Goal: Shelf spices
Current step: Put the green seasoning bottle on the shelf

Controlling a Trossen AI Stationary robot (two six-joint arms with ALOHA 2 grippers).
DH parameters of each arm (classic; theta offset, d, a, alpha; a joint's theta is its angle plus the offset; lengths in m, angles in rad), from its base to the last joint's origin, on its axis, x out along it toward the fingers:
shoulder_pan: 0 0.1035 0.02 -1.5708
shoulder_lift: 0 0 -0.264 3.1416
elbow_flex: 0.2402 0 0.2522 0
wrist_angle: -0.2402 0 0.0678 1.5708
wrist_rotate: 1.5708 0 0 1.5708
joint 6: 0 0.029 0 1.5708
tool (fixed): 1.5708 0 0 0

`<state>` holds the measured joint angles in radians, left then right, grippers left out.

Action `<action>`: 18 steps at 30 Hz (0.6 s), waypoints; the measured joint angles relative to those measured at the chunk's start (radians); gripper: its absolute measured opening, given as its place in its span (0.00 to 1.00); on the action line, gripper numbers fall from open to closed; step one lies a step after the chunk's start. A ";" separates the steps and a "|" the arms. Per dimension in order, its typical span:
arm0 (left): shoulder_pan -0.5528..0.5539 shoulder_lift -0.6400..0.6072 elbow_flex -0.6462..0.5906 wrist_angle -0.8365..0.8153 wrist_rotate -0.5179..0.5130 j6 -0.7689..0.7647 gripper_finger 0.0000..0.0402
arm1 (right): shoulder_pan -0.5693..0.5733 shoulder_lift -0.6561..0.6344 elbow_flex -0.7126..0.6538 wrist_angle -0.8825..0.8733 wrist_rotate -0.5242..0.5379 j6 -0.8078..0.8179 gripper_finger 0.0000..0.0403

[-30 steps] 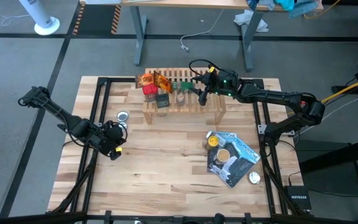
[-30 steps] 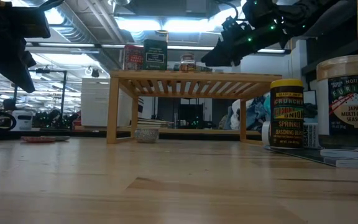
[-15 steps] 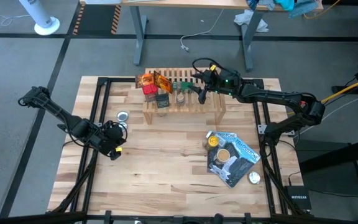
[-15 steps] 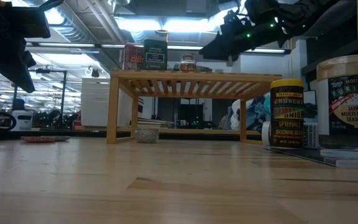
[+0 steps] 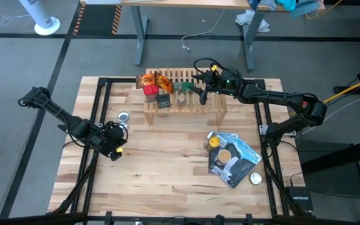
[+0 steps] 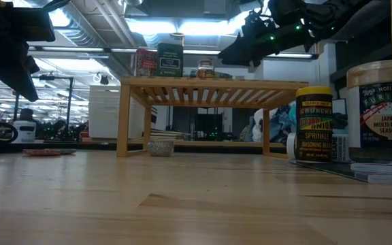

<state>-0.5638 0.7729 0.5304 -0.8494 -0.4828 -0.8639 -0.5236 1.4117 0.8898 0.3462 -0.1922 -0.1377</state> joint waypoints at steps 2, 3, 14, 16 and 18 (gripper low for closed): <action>0.000 0.000 0.000 0.000 0.000 0.000 0.00 | 0.000 0.000 0.000 -0.007 0.009 0.001 0.66; 0.000 0.000 0.000 0.000 0.000 0.000 0.00 | 0.000 0.000 0.000 -0.009 0.009 0.001 0.66; 0.000 0.000 0.000 0.000 0.000 0.000 0.00 | 0.000 0.000 0.000 -0.071 0.004 0.062 0.66; 0.000 0.000 0.000 0.000 0.000 0.000 0.00 | 0.000 0.000 0.000 -0.080 -0.003 0.063 0.66; 0.000 0.000 0.000 0.000 0.000 0.000 0.00 | 0.000 0.000 0.000 -0.079 -0.011 0.063 0.66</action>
<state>-0.5640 0.7731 0.5304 -0.8494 -0.4828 -0.8639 -0.5232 1.4117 0.8898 0.2669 -0.2031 -0.0750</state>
